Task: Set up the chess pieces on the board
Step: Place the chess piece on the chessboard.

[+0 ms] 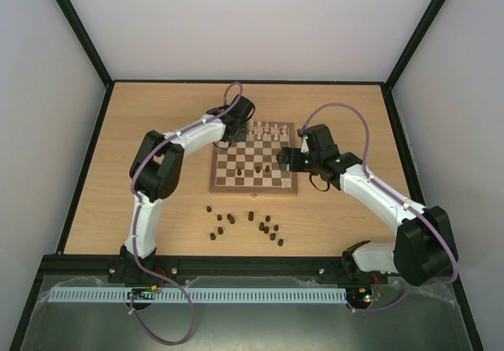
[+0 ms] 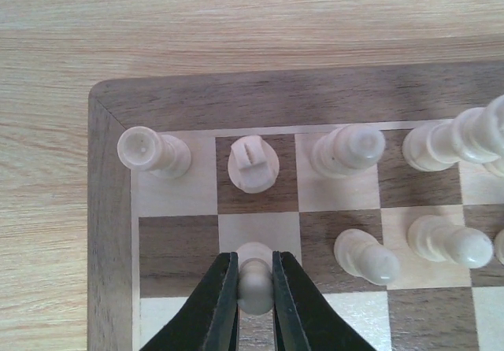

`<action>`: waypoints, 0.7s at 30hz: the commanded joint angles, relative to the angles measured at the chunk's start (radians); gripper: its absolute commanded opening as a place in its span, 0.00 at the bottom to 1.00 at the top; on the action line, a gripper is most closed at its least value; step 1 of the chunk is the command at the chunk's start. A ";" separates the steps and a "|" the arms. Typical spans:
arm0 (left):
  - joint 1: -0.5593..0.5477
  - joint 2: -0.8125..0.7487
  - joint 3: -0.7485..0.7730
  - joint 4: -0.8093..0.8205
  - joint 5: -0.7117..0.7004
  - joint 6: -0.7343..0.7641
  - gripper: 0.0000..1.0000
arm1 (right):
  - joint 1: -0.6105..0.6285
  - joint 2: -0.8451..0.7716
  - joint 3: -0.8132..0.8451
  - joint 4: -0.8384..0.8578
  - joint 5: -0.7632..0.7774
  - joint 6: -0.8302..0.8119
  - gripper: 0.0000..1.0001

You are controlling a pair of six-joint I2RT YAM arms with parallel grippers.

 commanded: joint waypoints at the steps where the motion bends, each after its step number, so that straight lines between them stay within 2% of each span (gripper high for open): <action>1: 0.008 0.029 0.027 -0.008 -0.008 0.011 0.11 | 0.007 -0.004 -0.011 0.002 -0.009 -0.008 0.95; 8: 0.009 0.050 0.050 -0.009 -0.004 0.017 0.11 | 0.008 -0.003 -0.012 0.002 -0.008 -0.009 0.95; 21: 0.008 0.035 0.022 -0.005 0.002 0.013 0.23 | 0.009 -0.001 -0.010 0.002 -0.011 -0.009 0.95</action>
